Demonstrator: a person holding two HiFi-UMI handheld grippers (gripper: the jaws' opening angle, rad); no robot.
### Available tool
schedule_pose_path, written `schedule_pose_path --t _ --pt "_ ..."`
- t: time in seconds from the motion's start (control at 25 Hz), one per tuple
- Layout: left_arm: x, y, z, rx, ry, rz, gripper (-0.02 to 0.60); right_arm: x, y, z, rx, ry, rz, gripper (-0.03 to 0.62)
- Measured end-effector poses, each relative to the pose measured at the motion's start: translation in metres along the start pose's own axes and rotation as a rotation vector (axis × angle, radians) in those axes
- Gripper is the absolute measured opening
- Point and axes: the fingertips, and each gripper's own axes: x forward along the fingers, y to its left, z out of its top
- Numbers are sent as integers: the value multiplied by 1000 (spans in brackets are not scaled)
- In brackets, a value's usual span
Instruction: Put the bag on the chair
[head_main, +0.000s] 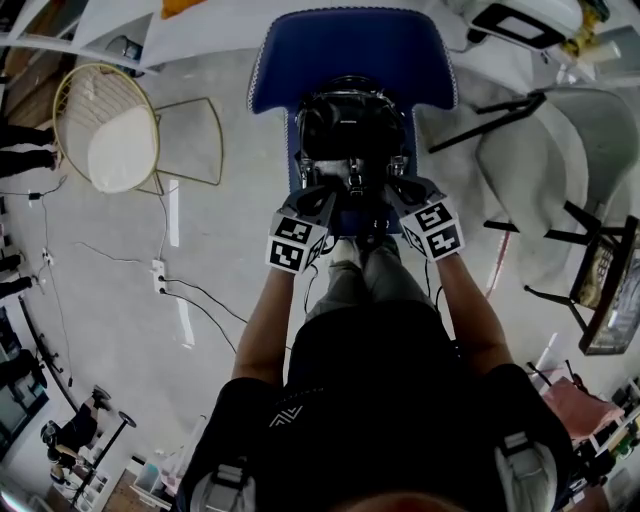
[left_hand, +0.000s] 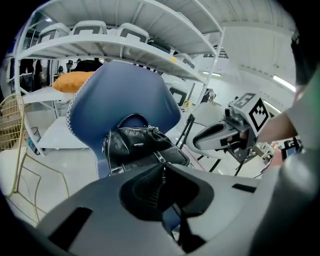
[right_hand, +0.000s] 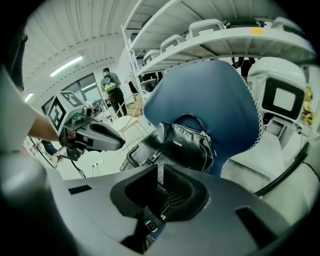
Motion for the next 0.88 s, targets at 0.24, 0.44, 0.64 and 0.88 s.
schedule_pose_path --t 0.24,0.44,0.64,0.88 --pt "-34 -32 -4 -23 -34 -5 20 -27 27 -7 57 -16 -15 58" --pt "-51 -66 -2 -11 -83 -53 18 -45 49 -10 131 -38 -29 58" --pt "-65 -85 -12 5 -84 -73 20 -62 71 -12 140 -58 -45 58" --pt "-83 -86 -25 12 -48 -45 20 -75 94 -15 133 -67 -56 58"
